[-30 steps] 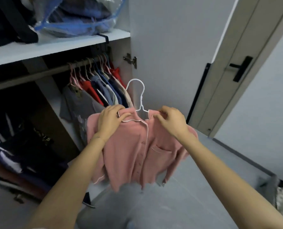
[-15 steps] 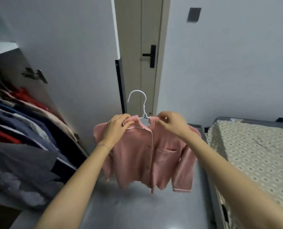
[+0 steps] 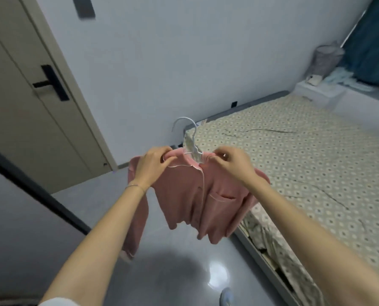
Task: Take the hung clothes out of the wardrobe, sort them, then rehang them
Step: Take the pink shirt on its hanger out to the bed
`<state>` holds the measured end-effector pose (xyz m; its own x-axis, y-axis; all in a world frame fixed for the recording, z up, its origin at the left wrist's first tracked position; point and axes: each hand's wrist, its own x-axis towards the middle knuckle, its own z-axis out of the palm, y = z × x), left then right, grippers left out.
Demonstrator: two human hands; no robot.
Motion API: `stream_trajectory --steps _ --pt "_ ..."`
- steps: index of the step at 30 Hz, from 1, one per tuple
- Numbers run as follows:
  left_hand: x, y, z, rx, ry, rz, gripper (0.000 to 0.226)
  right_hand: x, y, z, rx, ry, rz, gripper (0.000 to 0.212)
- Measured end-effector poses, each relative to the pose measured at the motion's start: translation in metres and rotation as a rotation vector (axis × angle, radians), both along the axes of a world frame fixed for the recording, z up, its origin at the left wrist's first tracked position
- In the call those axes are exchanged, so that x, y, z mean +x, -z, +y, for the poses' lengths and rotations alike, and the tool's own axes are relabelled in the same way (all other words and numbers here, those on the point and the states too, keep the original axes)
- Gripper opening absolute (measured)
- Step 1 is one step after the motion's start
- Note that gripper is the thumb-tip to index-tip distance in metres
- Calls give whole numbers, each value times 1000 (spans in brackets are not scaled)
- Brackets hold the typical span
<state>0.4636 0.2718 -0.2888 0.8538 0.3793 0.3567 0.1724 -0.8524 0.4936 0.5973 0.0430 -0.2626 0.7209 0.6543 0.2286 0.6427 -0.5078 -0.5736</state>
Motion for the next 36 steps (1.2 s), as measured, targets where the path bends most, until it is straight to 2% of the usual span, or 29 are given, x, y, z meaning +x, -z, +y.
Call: stream_trajectory --steps 5,10,14,25,36 --pt "81 6 -56 39 150 43 20 33 3 -81 -1 231 38 17" --pt "161 4 -128 18 338 63 18 74 9 -160 -11 431 80 24" --pt "224 1 -183 -27 445 70 17 109 10 -218 -38 574 68 20" --pt "367 30 -331 -95 737 102 17 173 34 -361 -31 821 118 19" --pt "531 85 -430 -83 967 235 14 283 93 -444 -37 1011 220 20"
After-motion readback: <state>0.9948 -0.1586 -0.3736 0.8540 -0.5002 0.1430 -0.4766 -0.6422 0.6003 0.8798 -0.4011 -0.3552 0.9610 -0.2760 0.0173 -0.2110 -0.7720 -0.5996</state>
